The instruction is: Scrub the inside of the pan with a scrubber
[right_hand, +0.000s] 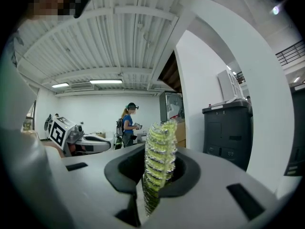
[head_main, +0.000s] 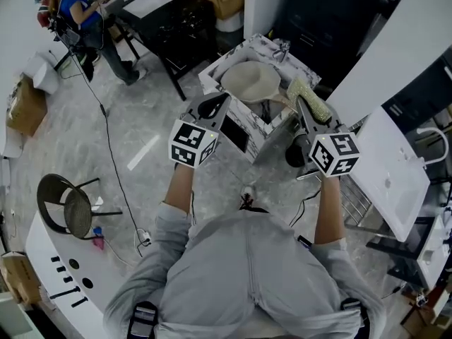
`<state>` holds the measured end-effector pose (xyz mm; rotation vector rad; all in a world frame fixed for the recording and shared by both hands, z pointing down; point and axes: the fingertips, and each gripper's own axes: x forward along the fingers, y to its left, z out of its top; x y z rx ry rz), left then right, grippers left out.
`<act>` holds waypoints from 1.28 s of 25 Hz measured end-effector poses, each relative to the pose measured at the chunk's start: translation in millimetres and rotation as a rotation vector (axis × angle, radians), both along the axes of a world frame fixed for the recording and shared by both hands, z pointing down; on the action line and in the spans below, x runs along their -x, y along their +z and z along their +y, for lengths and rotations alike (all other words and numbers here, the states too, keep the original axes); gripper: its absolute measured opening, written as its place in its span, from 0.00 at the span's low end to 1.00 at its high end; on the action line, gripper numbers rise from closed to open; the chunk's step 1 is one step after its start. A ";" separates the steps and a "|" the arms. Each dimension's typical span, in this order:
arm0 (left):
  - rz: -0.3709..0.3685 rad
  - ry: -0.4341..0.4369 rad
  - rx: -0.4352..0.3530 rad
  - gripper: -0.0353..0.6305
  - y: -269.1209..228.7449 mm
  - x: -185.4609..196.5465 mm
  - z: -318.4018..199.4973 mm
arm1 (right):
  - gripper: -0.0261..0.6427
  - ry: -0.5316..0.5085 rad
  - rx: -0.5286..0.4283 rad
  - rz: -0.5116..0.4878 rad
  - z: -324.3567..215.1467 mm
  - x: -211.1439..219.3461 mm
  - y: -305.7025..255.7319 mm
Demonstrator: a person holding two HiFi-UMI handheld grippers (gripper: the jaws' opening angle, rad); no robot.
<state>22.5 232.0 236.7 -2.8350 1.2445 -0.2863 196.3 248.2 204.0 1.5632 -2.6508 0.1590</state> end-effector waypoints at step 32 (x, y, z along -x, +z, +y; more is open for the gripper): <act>-0.014 -0.101 0.059 0.09 41.3 -22.1 -183.3 | 0.16 -0.047 0.093 0.062 -202.0 -17.7 59.7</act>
